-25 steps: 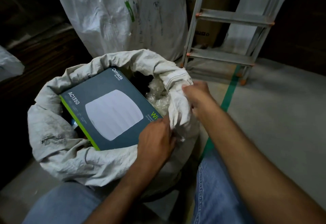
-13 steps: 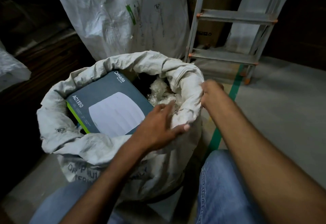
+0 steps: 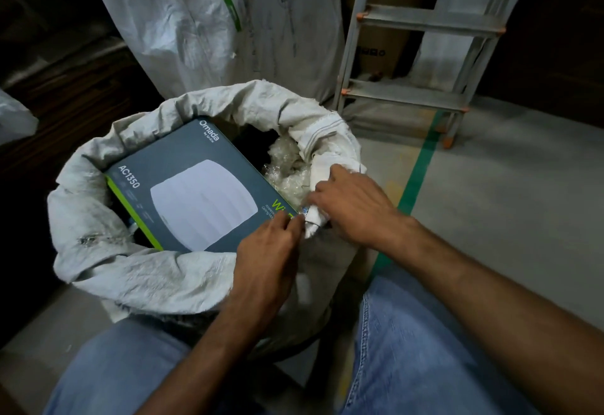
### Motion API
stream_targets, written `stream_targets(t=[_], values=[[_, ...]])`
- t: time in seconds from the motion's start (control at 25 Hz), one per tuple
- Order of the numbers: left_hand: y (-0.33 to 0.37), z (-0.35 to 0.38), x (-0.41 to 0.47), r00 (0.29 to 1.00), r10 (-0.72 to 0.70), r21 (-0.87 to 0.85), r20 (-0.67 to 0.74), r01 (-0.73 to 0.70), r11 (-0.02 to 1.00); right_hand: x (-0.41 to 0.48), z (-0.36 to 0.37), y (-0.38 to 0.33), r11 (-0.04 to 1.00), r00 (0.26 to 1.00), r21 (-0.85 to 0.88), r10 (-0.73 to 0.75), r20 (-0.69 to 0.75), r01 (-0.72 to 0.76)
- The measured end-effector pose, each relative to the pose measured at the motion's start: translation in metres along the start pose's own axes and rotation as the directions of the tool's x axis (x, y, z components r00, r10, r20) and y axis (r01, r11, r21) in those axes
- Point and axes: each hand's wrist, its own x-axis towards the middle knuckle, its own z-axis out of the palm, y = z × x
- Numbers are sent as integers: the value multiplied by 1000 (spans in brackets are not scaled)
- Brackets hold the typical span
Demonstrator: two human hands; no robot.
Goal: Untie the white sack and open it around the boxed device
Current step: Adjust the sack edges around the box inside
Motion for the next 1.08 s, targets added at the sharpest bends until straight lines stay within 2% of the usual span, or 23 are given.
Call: stream_targets(t=[0.04,0.12,0.16,0.2,0.28,0.32,0.4,0.52,0.56,0.64,0.72,0.84,1.0,1.08], values=[[-3,-4,2,999,-20,-115,37,25,993,3,1,6,1000,1000,-30,2,-31,-3],[-25,-19,8,968,-21,-426,251,130,895,6,2,22,997,996,-76,-24,-82,18],[-42,-29,11,937,9,-465,348,165,870,6,5,28,993,995,-115,-43,-94,32],[-60,-39,14,901,18,-371,433,161,915,7,7,32,988,993,-154,-46,-106,30],[-81,-51,9,842,-99,-14,531,125,992,11,13,30,981,991,-195,-18,-130,-8],[-85,-50,3,843,-140,98,520,104,990,15,11,25,984,990,-176,3,-138,-28],[-82,-34,-9,919,-31,111,392,-14,994,20,3,13,995,991,-101,1,-130,-14],[-72,-26,-27,964,156,30,217,-167,986,18,-11,-17,963,963,-104,-257,-85,247],[-69,-31,-33,967,171,41,187,-182,982,16,-12,-30,939,941,-107,-334,-59,327],[-65,-43,-43,983,164,116,82,-173,978,17,-13,-44,935,935,-76,-350,-51,346],[-64,-58,-34,984,158,232,-77,-137,963,24,-22,-39,966,939,-74,-257,-230,246],[-59,-82,-7,958,152,290,-241,-78,954,29,-39,-22,985,866,-66,-171,-470,159],[-52,-90,-14,948,190,252,-256,-124,960,18,-33,-29,975,809,-108,-223,-545,195],[-50,-84,-29,969,152,196,-196,-113,974,10,-25,-36,964,796,-132,-264,-545,229]])
